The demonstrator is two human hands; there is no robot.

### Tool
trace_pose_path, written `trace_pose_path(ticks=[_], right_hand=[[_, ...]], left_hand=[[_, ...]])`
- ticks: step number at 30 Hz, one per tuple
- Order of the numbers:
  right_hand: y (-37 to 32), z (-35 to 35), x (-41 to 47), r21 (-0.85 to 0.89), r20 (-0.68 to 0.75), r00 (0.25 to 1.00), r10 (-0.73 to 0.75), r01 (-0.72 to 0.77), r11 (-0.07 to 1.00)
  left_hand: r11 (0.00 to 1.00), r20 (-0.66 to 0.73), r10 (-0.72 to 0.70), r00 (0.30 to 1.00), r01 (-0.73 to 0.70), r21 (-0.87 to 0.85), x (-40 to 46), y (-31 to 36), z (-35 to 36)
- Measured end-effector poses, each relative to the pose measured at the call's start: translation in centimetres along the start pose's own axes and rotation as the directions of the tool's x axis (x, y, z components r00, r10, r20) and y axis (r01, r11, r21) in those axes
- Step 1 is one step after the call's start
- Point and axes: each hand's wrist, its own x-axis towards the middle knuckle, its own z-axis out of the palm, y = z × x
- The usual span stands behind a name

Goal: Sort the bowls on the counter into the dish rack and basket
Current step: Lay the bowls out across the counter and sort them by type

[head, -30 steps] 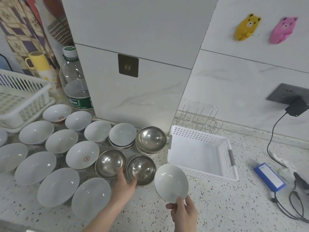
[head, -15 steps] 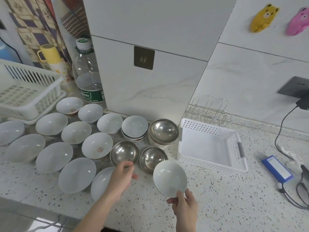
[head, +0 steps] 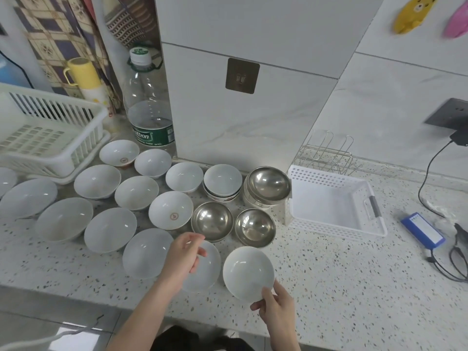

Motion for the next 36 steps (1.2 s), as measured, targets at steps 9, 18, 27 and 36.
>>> trace_pose_path(ticks=[9,18,27,36], right_hand=[[0.2,0.7,0.1,-0.035,-0.005,0.999,0.036,-0.036,0.999],[0.4,1.1,0.2,-0.104,-0.028,0.998,0.061,-0.064,0.993],[-3.9,-0.8,0.6,-0.531,-0.282,0.957,-0.062,-0.102,0.841],[-9.2,2.3,1.2,-0.532,-0.186,0.967,-0.174,0.050,0.845]], left_hand=[[1.000,0.012,-0.007,1.000,0.007,-0.023,0.1,0.3,-1.4],[1.000,0.045,-0.015,0.999,0.014,0.007,1.0,0.5,-2.3],[0.986,0.088,0.019,0.996,-0.033,0.162,6.1,3.5,-1.1],[0.948,-0.012,0.072,0.997,-0.064,0.311,13.6,7.9,2.7]])
